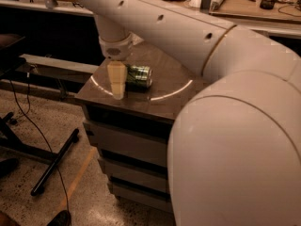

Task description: Place green can upright

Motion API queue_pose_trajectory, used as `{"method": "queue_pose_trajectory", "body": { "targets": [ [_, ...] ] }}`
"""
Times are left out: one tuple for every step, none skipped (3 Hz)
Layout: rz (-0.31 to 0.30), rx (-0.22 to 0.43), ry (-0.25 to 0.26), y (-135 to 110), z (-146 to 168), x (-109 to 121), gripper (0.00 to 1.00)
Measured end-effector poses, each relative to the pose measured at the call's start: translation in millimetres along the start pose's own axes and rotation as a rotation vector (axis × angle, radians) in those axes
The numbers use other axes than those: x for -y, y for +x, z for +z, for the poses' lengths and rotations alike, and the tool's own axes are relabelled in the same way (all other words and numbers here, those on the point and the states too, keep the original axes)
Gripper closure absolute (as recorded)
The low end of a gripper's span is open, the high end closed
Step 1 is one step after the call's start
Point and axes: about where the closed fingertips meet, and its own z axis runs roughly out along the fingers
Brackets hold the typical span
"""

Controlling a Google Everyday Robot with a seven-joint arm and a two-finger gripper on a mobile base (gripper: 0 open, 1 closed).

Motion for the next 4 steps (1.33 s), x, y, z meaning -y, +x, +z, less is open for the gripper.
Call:
{"method": "queue_pose_trajectory", "body": {
  "targets": [
    [-0.008, -0.027, 0.008, -19.9, 10.1, -1.2, 0.0],
    [0.018, -0.032, 0.013, -27.7, 14.7, 3.3, 0.15],
    [0.064, -0.026, 0.02, -30.3, 8.8, 13.1, 0.39],
    [0.084, -0.042, 0.035, -29.9, 2.1, 22.7, 0.62]
  ]
}}
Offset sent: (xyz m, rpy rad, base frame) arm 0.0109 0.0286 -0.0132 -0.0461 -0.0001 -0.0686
